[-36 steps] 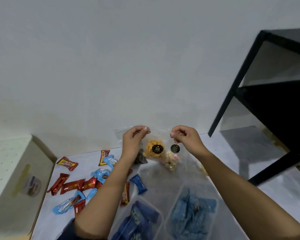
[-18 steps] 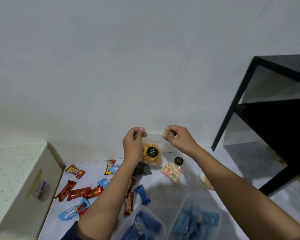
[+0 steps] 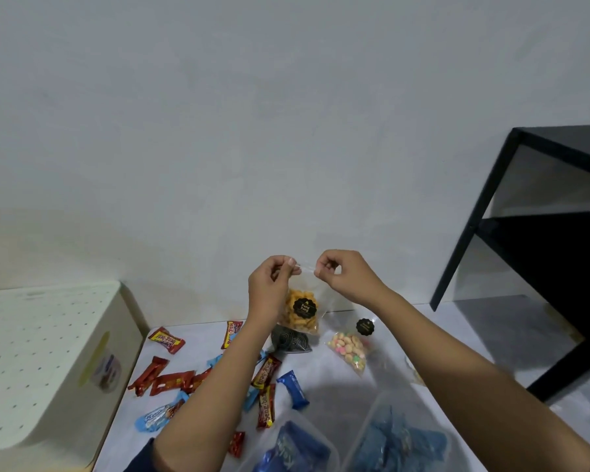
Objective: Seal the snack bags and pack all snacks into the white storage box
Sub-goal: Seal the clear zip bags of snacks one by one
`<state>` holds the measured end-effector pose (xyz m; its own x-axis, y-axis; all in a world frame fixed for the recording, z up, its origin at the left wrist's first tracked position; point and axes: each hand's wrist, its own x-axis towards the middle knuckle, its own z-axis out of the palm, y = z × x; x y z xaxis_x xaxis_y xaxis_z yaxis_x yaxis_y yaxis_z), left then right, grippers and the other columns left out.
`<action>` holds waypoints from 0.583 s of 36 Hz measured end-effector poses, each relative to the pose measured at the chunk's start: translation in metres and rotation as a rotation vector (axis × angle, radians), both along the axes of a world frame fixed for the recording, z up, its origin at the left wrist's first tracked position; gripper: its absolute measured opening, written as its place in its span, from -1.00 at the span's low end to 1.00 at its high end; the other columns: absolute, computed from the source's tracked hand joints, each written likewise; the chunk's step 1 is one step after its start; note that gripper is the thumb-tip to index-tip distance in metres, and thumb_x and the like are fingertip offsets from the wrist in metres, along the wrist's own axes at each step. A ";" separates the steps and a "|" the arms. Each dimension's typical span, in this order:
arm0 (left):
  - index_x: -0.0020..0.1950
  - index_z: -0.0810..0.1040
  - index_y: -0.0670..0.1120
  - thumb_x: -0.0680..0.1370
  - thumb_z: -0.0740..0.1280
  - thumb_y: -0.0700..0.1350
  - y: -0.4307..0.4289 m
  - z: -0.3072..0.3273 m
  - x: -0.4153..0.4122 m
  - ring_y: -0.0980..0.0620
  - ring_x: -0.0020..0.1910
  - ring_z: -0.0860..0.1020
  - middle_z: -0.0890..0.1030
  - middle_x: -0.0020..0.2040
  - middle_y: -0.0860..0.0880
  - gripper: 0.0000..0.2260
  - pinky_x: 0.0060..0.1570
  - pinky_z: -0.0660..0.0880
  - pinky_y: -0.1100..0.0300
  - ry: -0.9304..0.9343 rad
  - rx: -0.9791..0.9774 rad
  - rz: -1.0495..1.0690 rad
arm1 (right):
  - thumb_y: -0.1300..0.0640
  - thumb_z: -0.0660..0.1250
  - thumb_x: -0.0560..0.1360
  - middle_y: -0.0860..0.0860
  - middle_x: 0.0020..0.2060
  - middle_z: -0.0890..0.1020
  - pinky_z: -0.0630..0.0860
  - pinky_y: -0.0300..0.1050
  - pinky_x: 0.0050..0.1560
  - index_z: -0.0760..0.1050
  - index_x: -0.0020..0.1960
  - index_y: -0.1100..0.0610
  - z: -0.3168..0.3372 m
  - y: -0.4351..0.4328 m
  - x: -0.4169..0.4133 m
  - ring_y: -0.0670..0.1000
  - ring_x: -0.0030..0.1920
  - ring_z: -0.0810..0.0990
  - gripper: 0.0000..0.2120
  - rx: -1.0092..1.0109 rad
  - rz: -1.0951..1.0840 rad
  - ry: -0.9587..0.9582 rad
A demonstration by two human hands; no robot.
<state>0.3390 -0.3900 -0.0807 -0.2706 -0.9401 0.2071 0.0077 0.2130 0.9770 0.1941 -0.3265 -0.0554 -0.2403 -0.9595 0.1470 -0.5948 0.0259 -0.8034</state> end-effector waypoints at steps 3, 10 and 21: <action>-0.04 0.57 -0.27 0.56 0.28 -0.21 0.001 0.000 0.002 0.16 -0.20 0.65 0.65 -0.18 -0.06 -0.86 -0.08 0.55 0.34 0.022 0.019 -0.048 | 0.17 0.31 0.47 -0.02 -0.28 0.56 0.51 0.11 -0.02 0.52 -0.23 0.08 -0.001 -0.001 0.001 0.04 -0.18 0.52 -0.90 0.014 -0.022 0.042; -0.10 0.57 -0.20 0.55 0.29 -0.23 -0.001 -0.001 0.006 0.17 -0.24 0.64 0.65 -0.20 -0.05 -0.91 -0.13 0.54 0.38 0.038 0.026 -0.040 | 0.09 0.38 0.41 -0.01 -0.28 0.62 0.54 0.08 -0.04 0.53 -0.30 -0.03 0.000 -0.001 0.004 0.03 -0.20 0.56 -0.89 0.015 -0.046 0.005; -0.09 0.56 -0.25 0.54 0.30 -0.25 0.005 0.002 0.003 0.17 -0.25 0.64 0.64 -0.22 -0.09 -0.92 -0.11 0.55 0.34 0.043 0.047 -0.119 | 0.11 0.36 0.40 -0.13 -0.40 0.51 0.51 -0.07 -0.14 0.44 -0.37 -0.04 -0.003 -0.005 0.008 -0.04 -0.26 0.51 -0.81 -0.002 -0.150 0.084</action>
